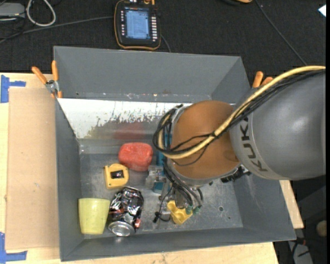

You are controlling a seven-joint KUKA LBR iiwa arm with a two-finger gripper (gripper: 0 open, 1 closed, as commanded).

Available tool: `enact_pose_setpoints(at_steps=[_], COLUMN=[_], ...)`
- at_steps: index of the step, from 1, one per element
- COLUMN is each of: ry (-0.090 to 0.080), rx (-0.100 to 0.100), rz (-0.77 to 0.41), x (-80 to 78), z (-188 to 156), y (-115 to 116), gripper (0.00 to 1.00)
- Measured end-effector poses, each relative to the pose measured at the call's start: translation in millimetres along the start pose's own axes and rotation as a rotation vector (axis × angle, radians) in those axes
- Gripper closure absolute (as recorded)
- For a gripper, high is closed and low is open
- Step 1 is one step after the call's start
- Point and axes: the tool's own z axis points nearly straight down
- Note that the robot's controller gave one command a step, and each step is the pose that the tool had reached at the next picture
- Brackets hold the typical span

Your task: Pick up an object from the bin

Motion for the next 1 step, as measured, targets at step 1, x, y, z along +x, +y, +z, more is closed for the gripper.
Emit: enact_pose_setpoints(at_steps=[1], ry=[-0.007], rx=[-0.001], rz=[0.005], x=[-2.0], z=[-3.2], y=[-0.9], gripper=[0.0])
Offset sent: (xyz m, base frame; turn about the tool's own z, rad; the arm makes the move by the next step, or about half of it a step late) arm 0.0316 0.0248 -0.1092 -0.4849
